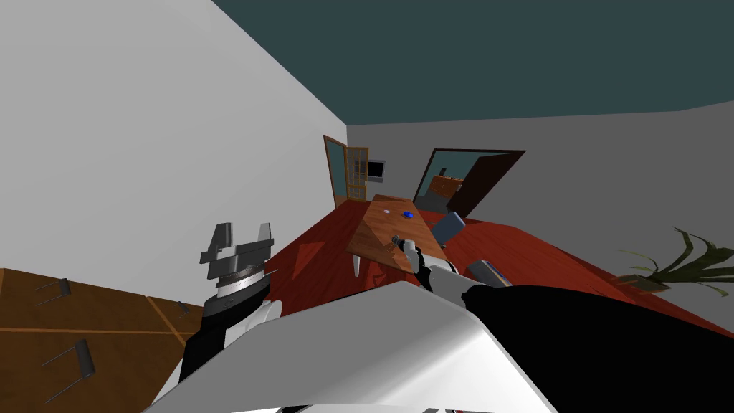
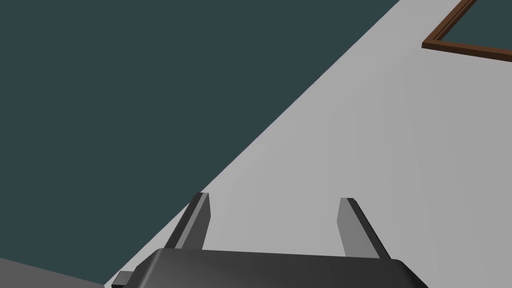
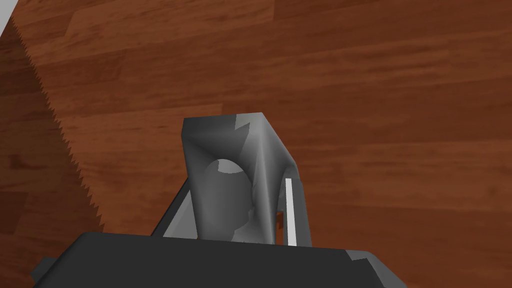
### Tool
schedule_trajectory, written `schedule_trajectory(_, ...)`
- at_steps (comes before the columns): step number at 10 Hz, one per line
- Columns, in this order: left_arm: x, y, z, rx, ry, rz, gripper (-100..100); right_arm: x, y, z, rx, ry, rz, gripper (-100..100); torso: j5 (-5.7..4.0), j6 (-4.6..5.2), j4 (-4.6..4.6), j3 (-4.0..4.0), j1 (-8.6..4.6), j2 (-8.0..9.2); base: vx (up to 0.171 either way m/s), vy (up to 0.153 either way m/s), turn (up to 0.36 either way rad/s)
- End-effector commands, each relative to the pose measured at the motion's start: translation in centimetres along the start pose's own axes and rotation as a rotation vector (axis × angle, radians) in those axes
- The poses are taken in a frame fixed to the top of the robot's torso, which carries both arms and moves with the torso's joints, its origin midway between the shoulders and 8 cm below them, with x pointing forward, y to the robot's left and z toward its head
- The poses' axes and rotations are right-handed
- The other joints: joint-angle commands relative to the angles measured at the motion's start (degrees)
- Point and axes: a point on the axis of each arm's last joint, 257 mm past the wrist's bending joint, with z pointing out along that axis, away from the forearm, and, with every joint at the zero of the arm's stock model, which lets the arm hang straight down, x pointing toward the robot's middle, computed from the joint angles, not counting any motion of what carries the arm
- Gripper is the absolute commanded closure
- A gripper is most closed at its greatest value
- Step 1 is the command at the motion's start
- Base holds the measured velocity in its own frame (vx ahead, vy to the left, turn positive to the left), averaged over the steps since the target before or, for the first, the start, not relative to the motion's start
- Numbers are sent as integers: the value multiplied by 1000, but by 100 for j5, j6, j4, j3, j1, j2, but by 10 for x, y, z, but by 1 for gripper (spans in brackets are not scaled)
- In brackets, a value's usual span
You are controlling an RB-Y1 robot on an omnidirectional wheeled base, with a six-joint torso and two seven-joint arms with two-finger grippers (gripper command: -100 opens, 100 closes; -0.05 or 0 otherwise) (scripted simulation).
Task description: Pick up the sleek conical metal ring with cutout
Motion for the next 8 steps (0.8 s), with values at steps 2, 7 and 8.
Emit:
schedule_trajectory(2,0,0,0,0,0,0,0,-5,-1,-1,10,-7,-31,100,0,0,0,0,0,0,7,0,-50)
schedule_trajectory(7,0,0,0,0,0,0,0,-2,-5,-2,22,-3,-49,100,-1,4,-1,-1,0,-3,11,3,-30)
schedule_trajectory(8,0,0,0,0,0,0,0,-2,-5,-2,22,-3,-25,100,2,2,1,0,0,-2,0,0,0)
